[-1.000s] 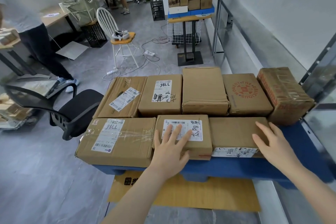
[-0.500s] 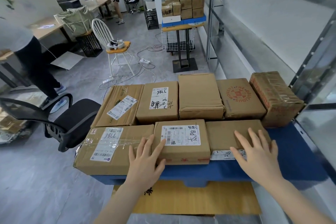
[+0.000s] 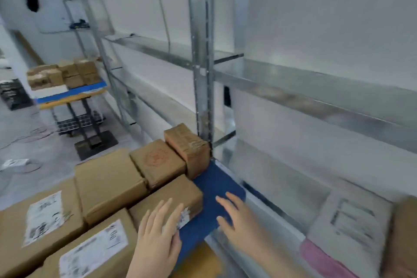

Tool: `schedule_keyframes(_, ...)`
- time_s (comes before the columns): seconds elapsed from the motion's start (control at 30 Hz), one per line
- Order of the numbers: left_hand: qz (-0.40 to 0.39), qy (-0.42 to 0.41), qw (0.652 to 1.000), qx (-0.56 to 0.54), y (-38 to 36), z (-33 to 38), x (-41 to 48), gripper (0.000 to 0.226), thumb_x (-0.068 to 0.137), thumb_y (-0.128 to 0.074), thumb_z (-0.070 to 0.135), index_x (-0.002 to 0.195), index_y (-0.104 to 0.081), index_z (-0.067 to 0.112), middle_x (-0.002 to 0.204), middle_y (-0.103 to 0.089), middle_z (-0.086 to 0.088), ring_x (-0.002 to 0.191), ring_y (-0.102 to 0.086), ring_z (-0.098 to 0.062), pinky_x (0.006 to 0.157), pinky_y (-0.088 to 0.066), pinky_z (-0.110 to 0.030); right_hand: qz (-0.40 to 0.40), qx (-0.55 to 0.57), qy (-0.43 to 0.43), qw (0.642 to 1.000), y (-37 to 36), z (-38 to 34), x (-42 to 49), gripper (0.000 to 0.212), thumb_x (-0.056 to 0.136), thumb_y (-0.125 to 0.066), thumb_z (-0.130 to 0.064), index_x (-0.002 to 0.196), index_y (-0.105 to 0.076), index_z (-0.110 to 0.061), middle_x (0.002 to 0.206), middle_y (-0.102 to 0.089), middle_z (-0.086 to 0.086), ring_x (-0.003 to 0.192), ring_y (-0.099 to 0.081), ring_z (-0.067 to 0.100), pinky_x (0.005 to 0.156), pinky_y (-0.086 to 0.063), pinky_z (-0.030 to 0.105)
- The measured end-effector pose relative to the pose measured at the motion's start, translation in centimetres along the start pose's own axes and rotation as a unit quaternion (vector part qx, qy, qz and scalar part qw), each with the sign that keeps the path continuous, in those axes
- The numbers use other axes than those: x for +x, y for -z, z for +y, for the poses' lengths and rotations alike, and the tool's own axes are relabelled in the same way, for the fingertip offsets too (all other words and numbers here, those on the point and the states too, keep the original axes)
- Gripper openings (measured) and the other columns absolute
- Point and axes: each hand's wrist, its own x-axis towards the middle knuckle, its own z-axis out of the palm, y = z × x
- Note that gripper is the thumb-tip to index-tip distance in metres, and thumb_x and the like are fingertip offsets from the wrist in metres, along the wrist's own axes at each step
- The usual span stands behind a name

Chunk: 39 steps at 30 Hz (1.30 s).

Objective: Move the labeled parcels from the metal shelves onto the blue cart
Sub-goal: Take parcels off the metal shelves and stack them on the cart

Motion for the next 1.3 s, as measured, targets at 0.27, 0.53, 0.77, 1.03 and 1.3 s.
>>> schedule_keyframes(0.27, -0.192, -0.201, 0.950, -0.142, -7.7, 14.7, 1.2, 0.057, 0.087, -0.046, 0.025, 0.143, -0.038, 0.027, 0.149, -0.038, -0.008, 0.129, -0.048, -0.030, 0.106, -0.036, -0.040, 0.163, 0.021, -0.232, 0.959, 6.1, 5.6, -17.8, 0.046, 0.093, -0.043, -0.026, 0.138, -0.039, -0.027, 0.147, -0.032, -0.004, 0.130, -0.039, 0.016, 0.103, -0.030, 0.022)
schedule_keyframes(0.53, -0.216, -0.220, 0.918, -0.248, -9.3, 24.8, 4.5, 0.058, 0.095, -0.049, 0.028, 0.148, -0.024, 0.032, 0.158, -0.017, 0.002, 0.141, -0.026, -0.022, 0.111, -0.027, -0.042, 0.316, 0.017, -0.256, 0.913, 11.0, 6.9, -23.3, 0.044, 0.093, -0.050, -0.018, 0.136, -0.045, -0.025, 0.142, -0.040, -0.006, 0.122, -0.045, 0.011, 0.101, -0.035, 0.020)
schedule_keyframes(0.77, -0.187, -0.166, 0.948, -0.198, -11.2, 26.4, 10.8, 0.058, 0.096, -0.044, 0.036, 0.149, -0.021, 0.033, 0.160, -0.013, 0.001, 0.144, -0.019, -0.026, 0.113, -0.020, -0.048, 0.305, 0.065, -0.236, 0.920, 12.6, 8.8, -15.8, 0.052, 0.095, -0.043, -0.013, 0.144, -0.032, -0.029, 0.156, -0.014, -0.003, 0.141, -0.022, 0.014, 0.108, -0.030, 0.027)
schedule_keyframes(1.03, -0.257, -0.210, 0.927, -0.176, -14.6, 27.3, 14.1, 0.056, 0.098, -0.033, 0.045, 0.149, -0.011, 0.041, 0.160, -0.002, 0.012, 0.146, -0.009, -0.021, 0.114, -0.016, -0.050, 0.286, 0.077, -0.383, 0.875, 12.3, 13.5, -12.8, 0.058, 0.096, -0.042, -0.017, 0.148, -0.021, -0.030, 0.159, 0.007, -0.005, 0.136, -0.031, 0.018, 0.092, -0.038, 0.025)
schedule_keyframes(1.3, -0.336, -0.230, 0.872, -0.271, -18.6, 28.3, 15.0, 0.056, 0.097, -0.041, 0.042, 0.147, -0.016, 0.045, 0.156, 0.007, 0.024, 0.125, -0.040, -0.002, 0.097, -0.036, -0.028, 0.271, 0.114, -0.397, 0.869, 9.6, 17.5, -13.4, 0.054, 0.097, -0.043, -0.034, 0.148, -0.024, -0.034, 0.157, 0.015, -0.013, 0.130, -0.042, 0.022, 0.105, -0.039, 0.036)
